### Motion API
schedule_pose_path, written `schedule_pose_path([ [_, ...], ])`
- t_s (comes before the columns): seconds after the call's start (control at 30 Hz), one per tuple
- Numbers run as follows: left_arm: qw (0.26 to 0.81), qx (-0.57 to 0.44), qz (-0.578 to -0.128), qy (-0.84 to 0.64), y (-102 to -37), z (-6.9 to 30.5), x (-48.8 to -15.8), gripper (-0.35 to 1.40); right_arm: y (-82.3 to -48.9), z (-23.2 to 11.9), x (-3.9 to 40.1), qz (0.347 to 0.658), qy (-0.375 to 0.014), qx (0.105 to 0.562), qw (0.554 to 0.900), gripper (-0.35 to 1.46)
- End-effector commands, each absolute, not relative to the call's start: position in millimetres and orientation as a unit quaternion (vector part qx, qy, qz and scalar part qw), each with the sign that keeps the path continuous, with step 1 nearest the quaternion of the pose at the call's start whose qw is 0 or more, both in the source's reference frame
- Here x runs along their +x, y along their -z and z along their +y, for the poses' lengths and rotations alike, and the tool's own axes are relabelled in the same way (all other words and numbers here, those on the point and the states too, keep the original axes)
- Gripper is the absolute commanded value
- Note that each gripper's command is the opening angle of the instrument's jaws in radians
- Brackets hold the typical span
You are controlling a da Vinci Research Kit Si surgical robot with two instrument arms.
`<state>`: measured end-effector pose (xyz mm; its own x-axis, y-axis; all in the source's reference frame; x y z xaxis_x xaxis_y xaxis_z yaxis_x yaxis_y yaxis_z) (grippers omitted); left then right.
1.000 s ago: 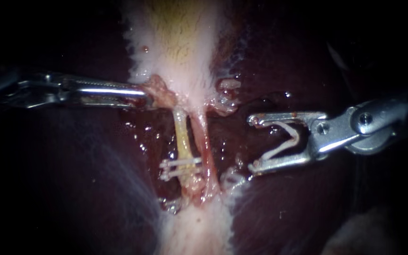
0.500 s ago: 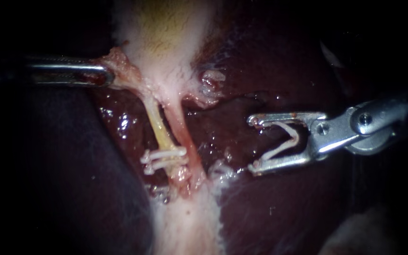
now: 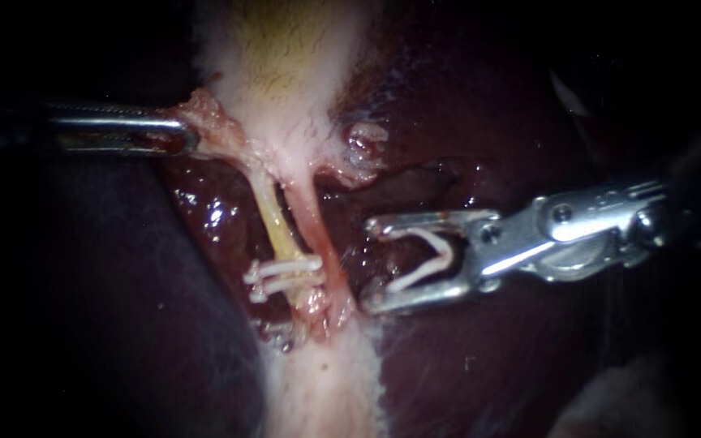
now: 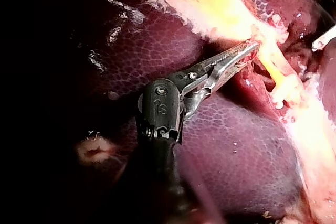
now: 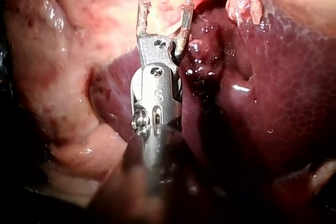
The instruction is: Clipping third clip left tube
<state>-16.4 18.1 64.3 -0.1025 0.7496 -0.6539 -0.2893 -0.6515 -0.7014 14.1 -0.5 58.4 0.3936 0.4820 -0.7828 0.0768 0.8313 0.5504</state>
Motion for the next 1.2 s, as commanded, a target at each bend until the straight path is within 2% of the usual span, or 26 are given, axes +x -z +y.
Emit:
schedule_pose_path([
  [0.03,0.364,-0.562,-0.205,-0.714,-64.2,18.1,-16.3,-0.35,-58.5,-0.3,14.7,0.529,-0.127,0.262,0.797,0.49],
  [0.13,0.363,-0.563,-0.205,-0.714,-64.1,17.9,-16.4,-0.35,-59.0,0.2,16.6,0.513,-0.14,0.271,0.802,0.49],
  [0.47,0.362,-0.563,-0.206,-0.714,-64.0,17.7,-16.4,-0.35,-62.0,1.1,19.9,0.506,-0.157,0.292,0.796,0.49],
  [0.77,0.362,-0.563,-0.207,-0.714,-63.8,17.7,-16.4,-0.35,-64.7,1.0,20.8,0.502,-0.166,0.299,0.794,0.49],
  [1.2,0.362,-0.563,-0.207,-0.714,-63.7,17.6,-16.5,-0.35,-67.2,2.7,21.0,0.5,-0.168,0.3,0.795,0.48],
])
